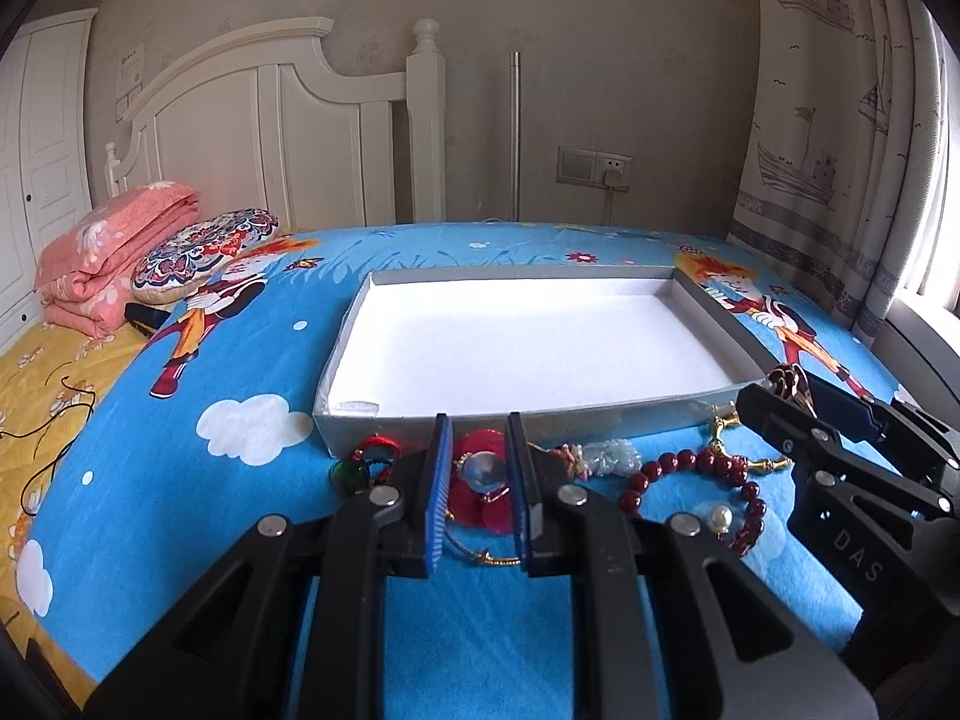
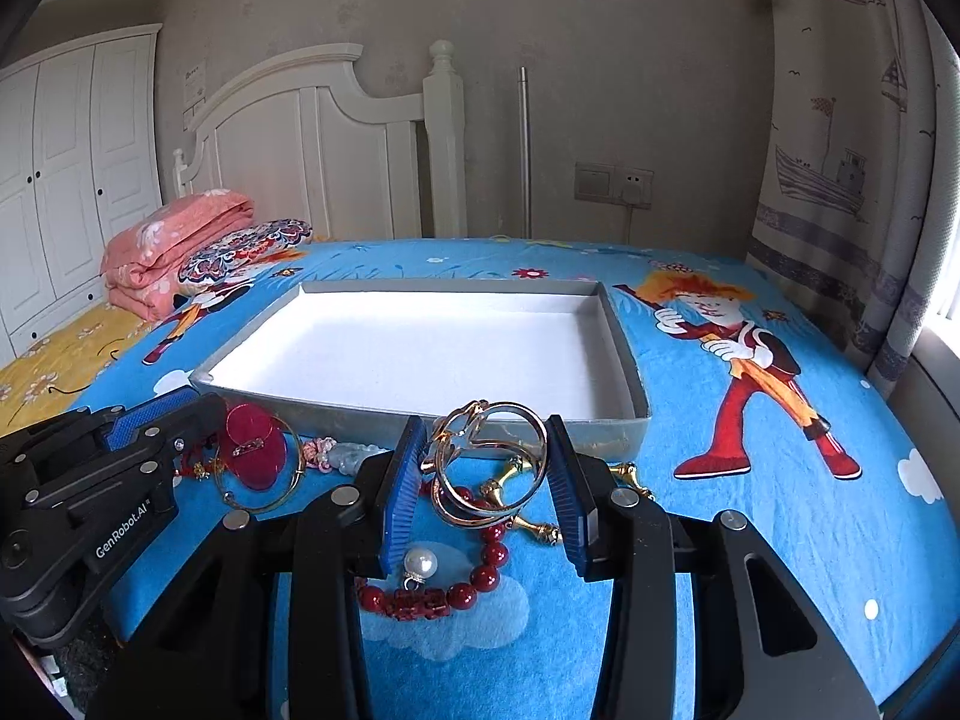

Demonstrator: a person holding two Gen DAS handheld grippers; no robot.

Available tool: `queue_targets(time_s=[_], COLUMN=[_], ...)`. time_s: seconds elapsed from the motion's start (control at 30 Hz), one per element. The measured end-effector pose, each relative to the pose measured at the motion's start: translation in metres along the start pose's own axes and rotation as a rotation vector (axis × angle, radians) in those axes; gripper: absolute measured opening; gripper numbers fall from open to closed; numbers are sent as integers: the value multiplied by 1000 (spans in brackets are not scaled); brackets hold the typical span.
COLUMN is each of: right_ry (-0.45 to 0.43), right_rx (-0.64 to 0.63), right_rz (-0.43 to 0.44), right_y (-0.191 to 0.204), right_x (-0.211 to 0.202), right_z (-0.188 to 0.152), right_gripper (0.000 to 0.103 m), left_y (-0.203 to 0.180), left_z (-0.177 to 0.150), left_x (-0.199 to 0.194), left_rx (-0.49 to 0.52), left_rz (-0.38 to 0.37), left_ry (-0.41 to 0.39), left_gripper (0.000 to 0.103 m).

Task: Organize jewelry
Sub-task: 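Carry pearl with left tool into the white tray while right tool drops the rings there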

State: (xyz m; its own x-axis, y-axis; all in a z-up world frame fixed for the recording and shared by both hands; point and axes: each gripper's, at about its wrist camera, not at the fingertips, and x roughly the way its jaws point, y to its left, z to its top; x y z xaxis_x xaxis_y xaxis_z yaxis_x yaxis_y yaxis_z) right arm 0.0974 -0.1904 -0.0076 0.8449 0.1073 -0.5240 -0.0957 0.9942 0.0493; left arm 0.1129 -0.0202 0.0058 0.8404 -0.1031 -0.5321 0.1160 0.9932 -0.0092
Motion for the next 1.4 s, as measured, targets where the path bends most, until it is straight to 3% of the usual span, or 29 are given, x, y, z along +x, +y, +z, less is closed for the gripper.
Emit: queue_targets(time_s=[0.37, 0.67, 0.9, 0.93, 0.97, 1.0, 1.03, 1.07, 1.23, 1.4], right_ry=[-13, 80, 157, 162, 166, 170, 166, 153, 127, 103], right_rx=[-13, 1, 15, 17, 16, 13, 12, 11, -10, -5], right_rz=[-27, -43, -64, -68, -67, -62, -59, -61, -66, -56], right_y=[-2, -8, -11, -12, -13, -13, -14, -15, -16, -19], right_x=[35, 92, 121, 122, 123, 123, 122, 119, 104, 80], right_z=[51, 85, 89, 88, 88, 87, 87, 87, 85, 73], right_gripper=[40, 40, 40, 40, 41, 49, 61, 64, 64, 64], left_y=[2, 6, 9, 11, 12, 13, 13, 14, 13, 19], left_z=[54, 83, 90, 90, 89, 88, 87, 87, 83, 77], left_x=[53, 116, 146, 148, 149, 150, 149, 147, 138, 114], left_rx=[-23, -14, -19, -22, -25, -29, -30, -30, -20, -45], left_rz=[23, 60, 96, 99, 99, 99, 104, 113, 128, 150], left_ry=[69, 160, 211, 216, 220, 220, 214, 205, 190, 171], left_gripper=[17, 18, 18, 21, 30, 44, 50, 56, 56, 69])
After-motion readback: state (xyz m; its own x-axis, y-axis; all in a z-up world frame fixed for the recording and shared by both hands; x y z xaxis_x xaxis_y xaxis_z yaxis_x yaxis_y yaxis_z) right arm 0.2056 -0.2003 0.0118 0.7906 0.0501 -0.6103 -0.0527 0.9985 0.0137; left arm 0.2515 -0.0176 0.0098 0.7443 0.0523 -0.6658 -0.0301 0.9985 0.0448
